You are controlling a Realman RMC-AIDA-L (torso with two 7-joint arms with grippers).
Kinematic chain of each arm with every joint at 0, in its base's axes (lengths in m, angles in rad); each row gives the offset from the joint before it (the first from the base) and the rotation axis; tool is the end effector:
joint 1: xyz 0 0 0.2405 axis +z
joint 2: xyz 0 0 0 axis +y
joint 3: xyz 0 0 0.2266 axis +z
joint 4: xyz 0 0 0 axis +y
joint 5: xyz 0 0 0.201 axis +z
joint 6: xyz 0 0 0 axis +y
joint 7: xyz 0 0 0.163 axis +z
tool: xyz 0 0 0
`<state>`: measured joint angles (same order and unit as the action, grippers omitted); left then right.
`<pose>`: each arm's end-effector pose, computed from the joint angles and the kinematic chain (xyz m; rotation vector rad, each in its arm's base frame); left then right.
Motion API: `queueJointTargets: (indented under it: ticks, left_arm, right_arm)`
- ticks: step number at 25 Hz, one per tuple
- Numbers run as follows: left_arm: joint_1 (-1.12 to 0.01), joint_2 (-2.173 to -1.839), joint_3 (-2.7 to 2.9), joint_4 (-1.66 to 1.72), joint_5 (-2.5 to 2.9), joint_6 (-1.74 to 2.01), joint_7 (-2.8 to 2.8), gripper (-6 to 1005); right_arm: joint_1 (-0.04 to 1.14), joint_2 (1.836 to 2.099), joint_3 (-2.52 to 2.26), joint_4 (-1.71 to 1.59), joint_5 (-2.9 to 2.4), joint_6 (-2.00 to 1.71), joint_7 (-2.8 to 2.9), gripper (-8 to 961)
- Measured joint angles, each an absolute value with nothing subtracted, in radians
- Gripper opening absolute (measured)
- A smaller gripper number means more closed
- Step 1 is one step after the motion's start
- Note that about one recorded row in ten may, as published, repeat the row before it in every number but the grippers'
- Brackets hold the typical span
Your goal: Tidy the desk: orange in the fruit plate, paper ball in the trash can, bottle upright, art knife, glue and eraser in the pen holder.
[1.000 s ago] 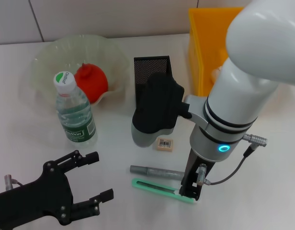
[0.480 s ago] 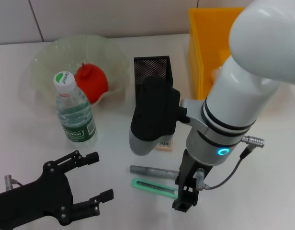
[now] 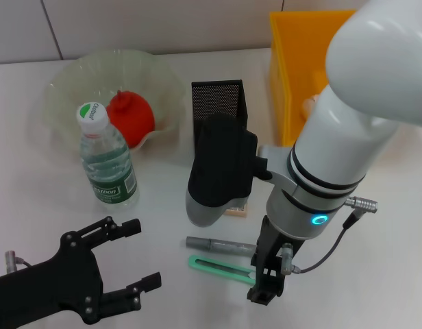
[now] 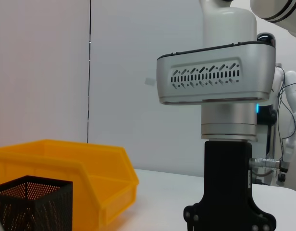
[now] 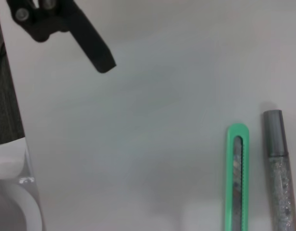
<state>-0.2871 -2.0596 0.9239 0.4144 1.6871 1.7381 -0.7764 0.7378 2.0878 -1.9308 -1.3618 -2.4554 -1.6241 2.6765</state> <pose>-0.2508 0.2184 -0.0285 -2.6979 -0.2314 -1.0002 0.1169 0.2621 -0.0856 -2.9234 0.4458 -0.9342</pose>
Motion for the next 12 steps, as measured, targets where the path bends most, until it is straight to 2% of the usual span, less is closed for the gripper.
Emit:
queueJointTargets:
  ticks: [12]
  left_arm:
    - [-0.280,-2.059,0.923,0.414,1.687,1.740,-0.776,810]
  right_arm:
    - [0.737,2.088,-1.937,-1.312,-2.457,-1.575,2.679,497]
